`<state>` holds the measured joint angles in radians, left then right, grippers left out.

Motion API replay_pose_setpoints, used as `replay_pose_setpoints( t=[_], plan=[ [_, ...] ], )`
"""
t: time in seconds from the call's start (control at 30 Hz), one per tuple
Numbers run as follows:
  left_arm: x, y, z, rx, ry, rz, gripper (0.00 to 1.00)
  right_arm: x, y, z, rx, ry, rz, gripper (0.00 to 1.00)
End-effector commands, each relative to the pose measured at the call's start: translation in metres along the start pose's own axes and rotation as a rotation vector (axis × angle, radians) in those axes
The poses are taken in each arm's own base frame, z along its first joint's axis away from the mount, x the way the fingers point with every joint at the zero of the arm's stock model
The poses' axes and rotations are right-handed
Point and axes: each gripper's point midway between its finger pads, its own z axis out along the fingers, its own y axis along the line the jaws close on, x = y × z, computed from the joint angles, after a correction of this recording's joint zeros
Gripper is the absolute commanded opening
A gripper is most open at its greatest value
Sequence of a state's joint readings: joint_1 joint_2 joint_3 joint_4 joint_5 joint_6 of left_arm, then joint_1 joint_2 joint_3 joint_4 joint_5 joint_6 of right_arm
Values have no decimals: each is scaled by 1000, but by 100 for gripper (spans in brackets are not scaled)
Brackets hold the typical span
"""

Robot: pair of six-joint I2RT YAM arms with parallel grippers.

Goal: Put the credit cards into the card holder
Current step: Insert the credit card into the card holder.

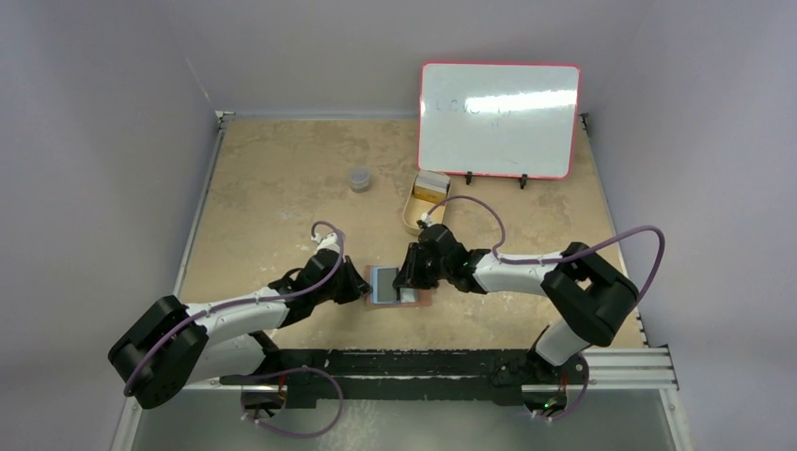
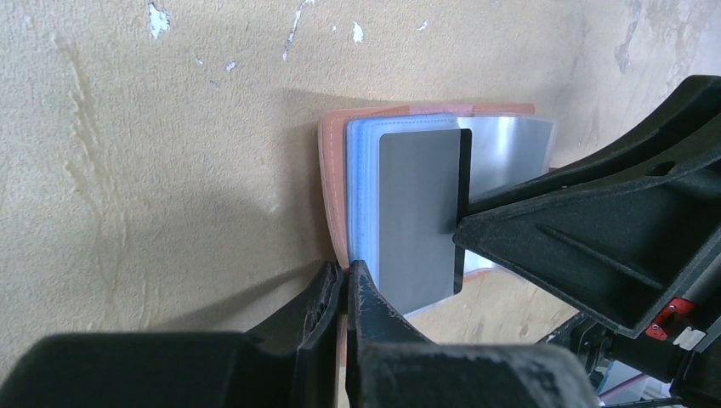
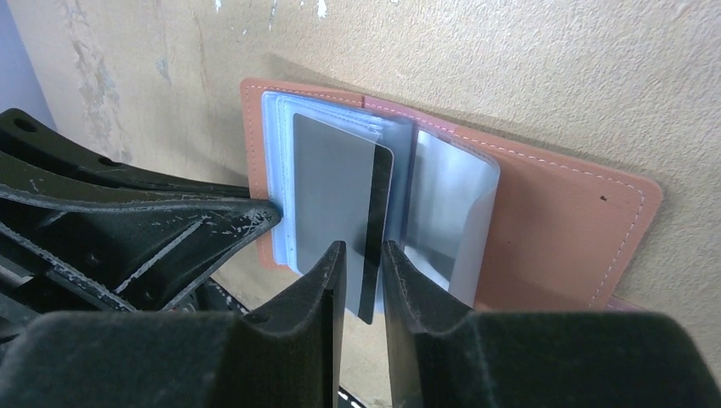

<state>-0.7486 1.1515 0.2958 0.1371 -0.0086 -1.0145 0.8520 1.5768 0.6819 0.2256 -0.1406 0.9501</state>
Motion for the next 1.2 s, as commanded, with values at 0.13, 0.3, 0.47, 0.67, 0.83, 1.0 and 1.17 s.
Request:
replay_pose_setpoints(
  t=[0.13,0.3,0.47,0.67,0.83,1.0,1.17],
  plan=[
    [-6,-17,-4,69,-22,-22,0,0,6,4,-21,-3,-2,19],
    [-8,-24,-8,95,-29,-33,0,0,-14,0,77,-14,-20,30],
    [-9,-24,-9,90,-26,-26,0,-13,-11,-22,107,-72,-26,33],
    [-9,-27,-8,102,-25,-33,0,-16,-13,-25,124,-82,-48,24],
    [-10,-35,-11,129,-23,-44,1,-17,-20,-15,153,-85,-60,19],
    [-10,-45,-10,179,-15,-52,13,-17,-25,-4,155,-91,-72,17],
    [-6,-52,-6,229,1,-70,18,-10,-30,0,150,-73,-75,16]
  ],
)
